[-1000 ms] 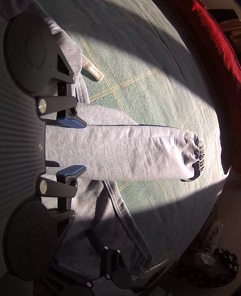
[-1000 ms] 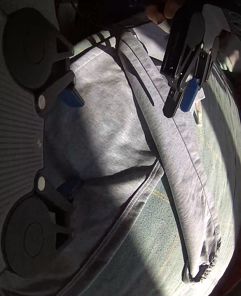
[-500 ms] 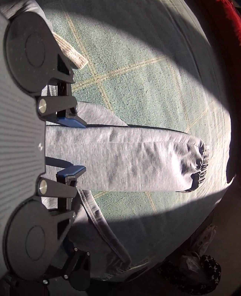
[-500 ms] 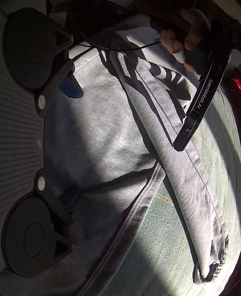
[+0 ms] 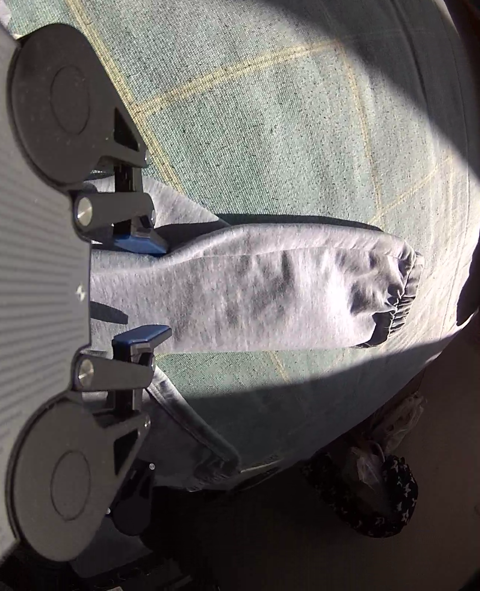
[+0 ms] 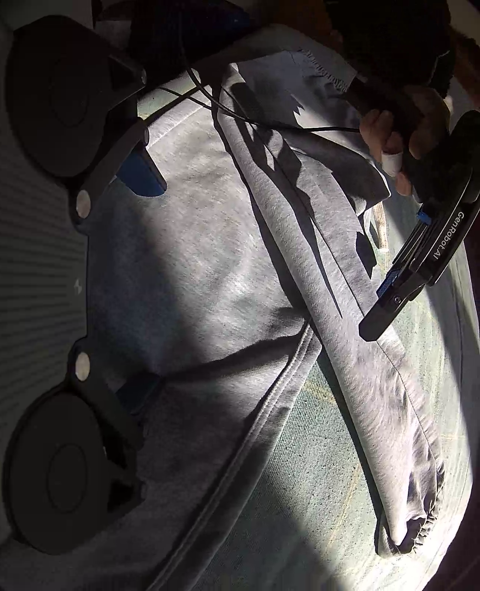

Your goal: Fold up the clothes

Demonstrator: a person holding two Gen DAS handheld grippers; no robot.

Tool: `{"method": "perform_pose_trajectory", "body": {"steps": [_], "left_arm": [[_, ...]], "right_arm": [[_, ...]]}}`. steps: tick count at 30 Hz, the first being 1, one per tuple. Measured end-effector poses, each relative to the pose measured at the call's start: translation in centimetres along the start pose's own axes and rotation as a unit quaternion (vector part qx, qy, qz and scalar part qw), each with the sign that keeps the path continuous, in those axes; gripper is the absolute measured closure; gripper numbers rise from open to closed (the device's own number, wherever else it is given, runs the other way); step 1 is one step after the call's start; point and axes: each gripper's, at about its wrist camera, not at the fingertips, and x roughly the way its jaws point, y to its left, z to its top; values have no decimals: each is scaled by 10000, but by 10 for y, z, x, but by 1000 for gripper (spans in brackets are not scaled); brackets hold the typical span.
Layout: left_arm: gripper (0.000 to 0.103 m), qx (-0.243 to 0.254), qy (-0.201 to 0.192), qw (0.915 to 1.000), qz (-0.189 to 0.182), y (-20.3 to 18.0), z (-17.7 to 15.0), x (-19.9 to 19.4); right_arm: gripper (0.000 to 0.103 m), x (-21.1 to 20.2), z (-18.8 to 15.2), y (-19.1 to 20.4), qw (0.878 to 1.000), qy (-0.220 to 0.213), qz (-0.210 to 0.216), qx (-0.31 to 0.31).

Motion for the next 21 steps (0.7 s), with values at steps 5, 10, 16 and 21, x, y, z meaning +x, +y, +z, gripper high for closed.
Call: {"method": "perform_pose_trajectory", "body": {"steps": [5,10,16,21], "left_arm": [[101,-262,63,9994,235,8,0,-1],[103,66,-163,9998,-26,-20,-2,-21],[103,742,-162,9943,-743,-81,-8,-41],[103,922,-14,9894,-1120,-106,-22,-37]], "right_arm": [[0,-11,-3,-3,9998,-26,-179,-116],[0,-21,-4,-15,9996,-120,-182,151],[0,-30,-10,-29,9986,-116,-261,450],[1,-43,-16,-40,9971,-132,-255,704]]}}
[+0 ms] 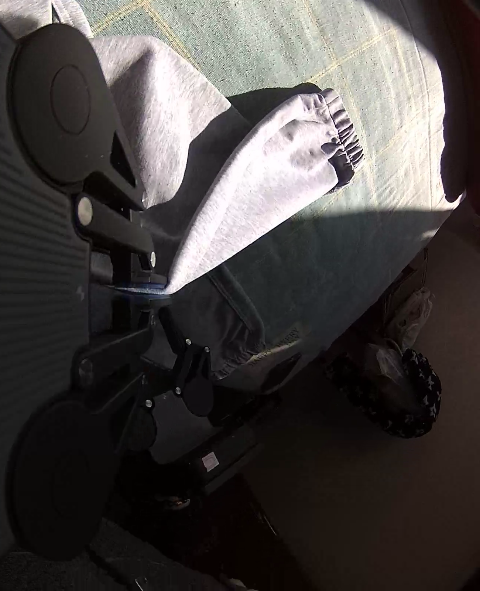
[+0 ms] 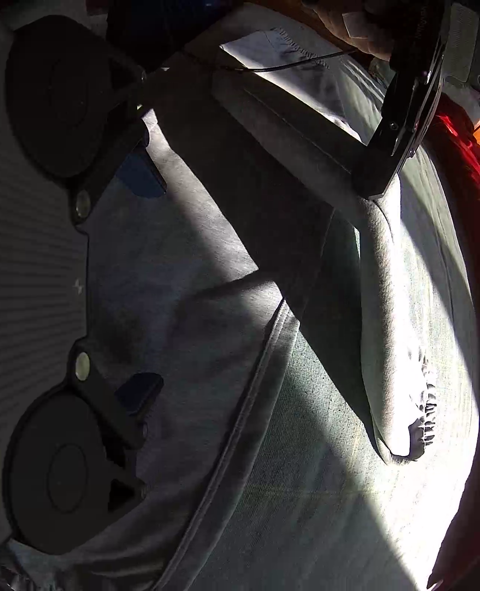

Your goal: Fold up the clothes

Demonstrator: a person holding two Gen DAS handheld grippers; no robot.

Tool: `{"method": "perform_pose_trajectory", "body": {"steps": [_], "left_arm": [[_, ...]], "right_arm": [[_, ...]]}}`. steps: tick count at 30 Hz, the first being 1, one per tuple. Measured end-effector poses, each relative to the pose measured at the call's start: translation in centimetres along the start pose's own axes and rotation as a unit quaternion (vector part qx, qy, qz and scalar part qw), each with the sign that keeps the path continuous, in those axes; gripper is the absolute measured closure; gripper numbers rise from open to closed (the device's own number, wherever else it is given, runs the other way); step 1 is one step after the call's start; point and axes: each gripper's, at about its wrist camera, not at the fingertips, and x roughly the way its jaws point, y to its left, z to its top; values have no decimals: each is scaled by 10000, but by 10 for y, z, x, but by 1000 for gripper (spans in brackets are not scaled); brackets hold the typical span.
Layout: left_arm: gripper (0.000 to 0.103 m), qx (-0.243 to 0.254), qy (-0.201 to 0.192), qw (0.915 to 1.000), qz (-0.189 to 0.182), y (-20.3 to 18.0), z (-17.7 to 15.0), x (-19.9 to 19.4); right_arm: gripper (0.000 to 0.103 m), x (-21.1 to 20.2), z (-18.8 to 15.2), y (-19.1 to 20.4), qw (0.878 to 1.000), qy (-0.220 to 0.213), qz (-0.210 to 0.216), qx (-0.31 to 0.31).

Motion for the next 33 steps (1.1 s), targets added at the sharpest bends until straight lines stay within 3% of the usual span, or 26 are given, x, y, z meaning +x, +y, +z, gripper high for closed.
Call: {"method": "perform_pose_trajectory", "body": {"steps": [7,10,12,16,19,24,30,32,33], "left_arm": [[103,-112,136,9994,-301,-10,-22,18],[103,-89,238,9991,-342,-12,-29,27],[103,-149,223,9990,-347,-10,-31,29],[103,-252,198,9988,-363,-6,-34,34],[103,-249,199,9989,-348,-8,-37,37],[103,-269,139,9988,-374,-12,-40,39],[102,-301,46,9987,-410,-9,-48,32],[102,-393,106,9981,-453,-6,-49,32],[101,-449,157,9978,-458,-4,-50,32]], "right_arm": [[1,-22,-6,-30,9968,-55,127,782],[1,-31,-8,-49,9894,-160,493,1358],[1,-34,-9,-64,9751,-361,970,1960],[1,-21,-7,-88,9267,-662,2061,3072],[2,4,3,-90,8998,-665,2613,3429],[13,51,24,-82,8685,-330,3394,3598],[23,94,46,-73,8578,61,3735,3529],[29,101,54,-69,8636,139,3677,3447],[39,103,58,-67,8693,159,3600,3384]]}}
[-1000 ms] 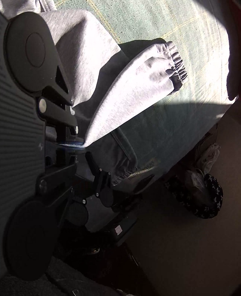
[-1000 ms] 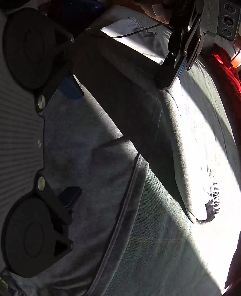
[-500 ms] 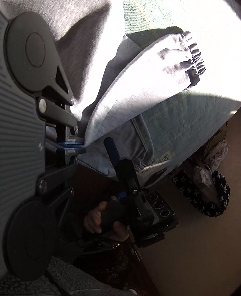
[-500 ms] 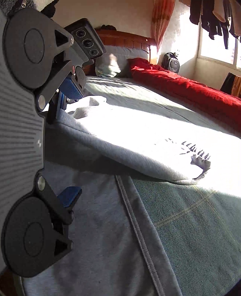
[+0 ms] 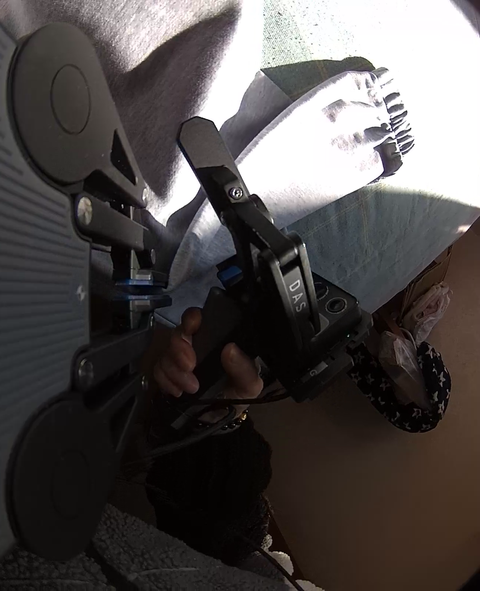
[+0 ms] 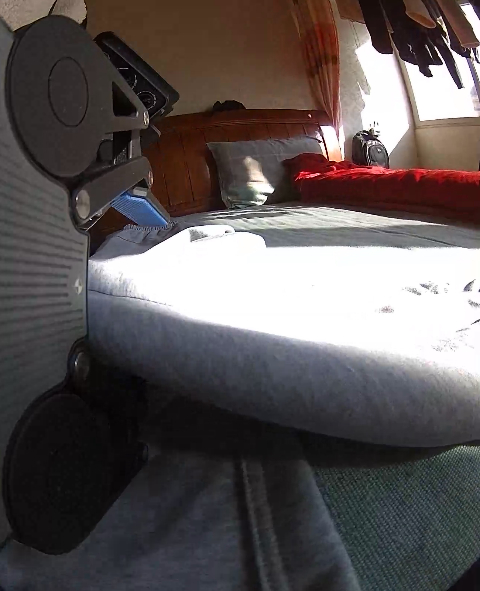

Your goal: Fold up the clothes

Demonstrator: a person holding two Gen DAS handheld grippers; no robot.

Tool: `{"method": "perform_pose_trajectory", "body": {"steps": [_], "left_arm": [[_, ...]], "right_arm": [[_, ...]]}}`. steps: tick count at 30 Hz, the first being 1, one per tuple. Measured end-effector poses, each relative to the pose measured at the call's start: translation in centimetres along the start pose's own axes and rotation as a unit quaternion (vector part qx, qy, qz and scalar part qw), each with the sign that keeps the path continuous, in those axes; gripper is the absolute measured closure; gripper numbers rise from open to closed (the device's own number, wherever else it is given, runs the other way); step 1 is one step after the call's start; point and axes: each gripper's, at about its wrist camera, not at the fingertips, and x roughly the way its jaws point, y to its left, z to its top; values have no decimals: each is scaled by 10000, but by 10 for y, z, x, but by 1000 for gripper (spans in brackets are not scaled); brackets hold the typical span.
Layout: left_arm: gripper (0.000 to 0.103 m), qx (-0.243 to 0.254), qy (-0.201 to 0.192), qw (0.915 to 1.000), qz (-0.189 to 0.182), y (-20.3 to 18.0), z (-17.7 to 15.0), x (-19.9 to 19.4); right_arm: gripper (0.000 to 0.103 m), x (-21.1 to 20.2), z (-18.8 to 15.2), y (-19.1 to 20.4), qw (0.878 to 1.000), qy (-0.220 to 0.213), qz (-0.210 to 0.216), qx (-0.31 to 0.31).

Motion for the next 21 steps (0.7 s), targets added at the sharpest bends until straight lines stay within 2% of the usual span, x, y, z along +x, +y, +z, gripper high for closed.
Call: {"method": "perform_pose_trajectory", "body": {"steps": [1,2,4,5,6,8,12,15,17,21], "left_arm": [[99,-53,47,10000,-2,2,-1,0],[97,-87,86,9999,9,3,-4,-1],[96,-184,131,9997,99,5,-12,-6],[95,-233,151,9995,148,6,-16,-9],[94,-287,163,9992,215,6,-20,-14],[84,-397,180,9984,351,8,-30,-23],[81,-755,256,9936,802,16,-55,-43],[80,-945,275,9896,1045,21,-70,-56],[74,-1020,245,9883,1106,23,-77,-62],[73,-1067,226,9878,1113,25,-85,-65]], "right_arm": [[51,2,1,3,9999,6,-111,-87],[57,4,2,6,9997,20,-208,-161],[87,7,2,12,9987,48,-401,-310],[90,7,2,16,9980,50,-488,-403],[92,6,1,22,9971,36,-560,-521],[94,3,-1,35,9946,8,-705,-757],[95,-4,-7,64,9864,-73,-993,-1305],[96,-14,-16,94,9765,-156,-1140,-1821],[96,-19,-25,111,9682,-173,-1288,-2140],[96,-25,-51,136,9468,-135,-1671,-2748]]}}
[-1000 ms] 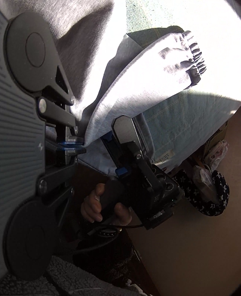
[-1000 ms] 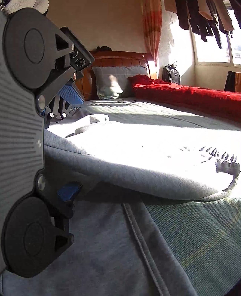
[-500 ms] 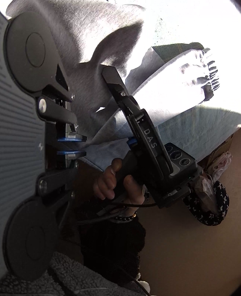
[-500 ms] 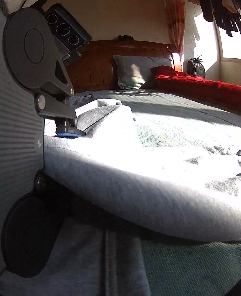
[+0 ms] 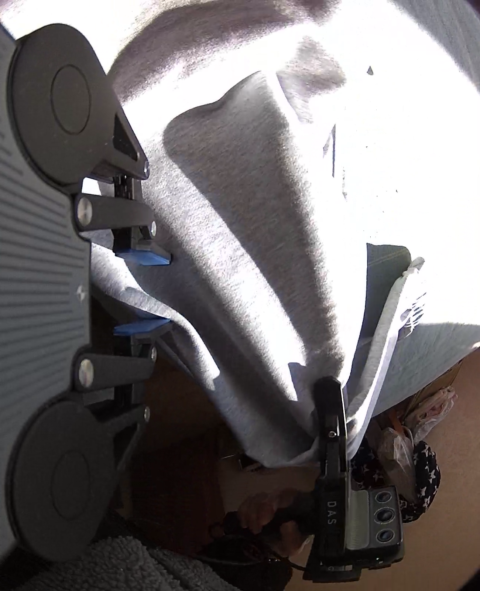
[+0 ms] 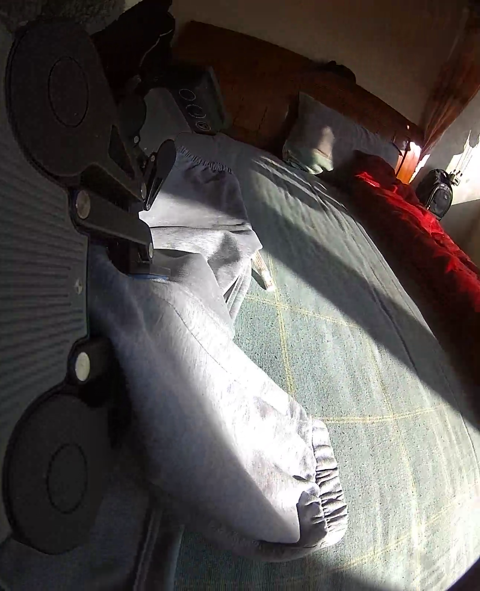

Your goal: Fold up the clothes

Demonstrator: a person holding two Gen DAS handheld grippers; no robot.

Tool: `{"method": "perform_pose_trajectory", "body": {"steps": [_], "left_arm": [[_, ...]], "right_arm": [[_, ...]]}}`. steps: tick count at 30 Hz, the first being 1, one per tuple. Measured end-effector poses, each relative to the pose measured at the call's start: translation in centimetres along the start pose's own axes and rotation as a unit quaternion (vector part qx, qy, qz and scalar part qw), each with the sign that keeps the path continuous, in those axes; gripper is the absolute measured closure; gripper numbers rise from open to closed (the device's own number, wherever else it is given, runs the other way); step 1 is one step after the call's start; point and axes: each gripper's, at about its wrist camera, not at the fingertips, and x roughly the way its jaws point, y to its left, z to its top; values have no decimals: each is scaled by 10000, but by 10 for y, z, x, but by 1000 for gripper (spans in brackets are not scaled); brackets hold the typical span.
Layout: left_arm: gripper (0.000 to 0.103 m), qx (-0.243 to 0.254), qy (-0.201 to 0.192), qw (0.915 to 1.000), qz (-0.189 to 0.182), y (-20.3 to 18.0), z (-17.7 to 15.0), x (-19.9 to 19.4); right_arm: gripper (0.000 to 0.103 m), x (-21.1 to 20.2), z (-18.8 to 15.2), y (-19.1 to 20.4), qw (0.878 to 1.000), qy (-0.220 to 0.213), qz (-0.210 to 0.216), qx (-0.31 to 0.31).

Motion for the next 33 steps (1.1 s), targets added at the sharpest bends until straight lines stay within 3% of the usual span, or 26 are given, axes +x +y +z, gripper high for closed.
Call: {"method": "perform_pose_trajectory", "body": {"steps": [6,11,16,18,24,33], "left_arm": [[73,202,246,9995,78,1,-5,16],[73,233,519,9977,379,5,-2,30],[73,146,589,9975,348,9,-2,33],[73,199,616,9972,366,7,-1,34],[73,310,665,9965,399,1,1,35],[73,355,707,9960,418,4,-16,25]], "right_arm": [[95,-5,-50,-23,9979,462,-421,198],[83,15,-77,-52,9920,834,-744,581],[48,-2,-85,-66,9899,686,-776,964],[39,-15,-83,-68,9886,578,-892,1067],[34,-49,-71,-68,9788,287,-1669,1152],[32,-58,-50,-39,9698,477,-2365,350]]}}
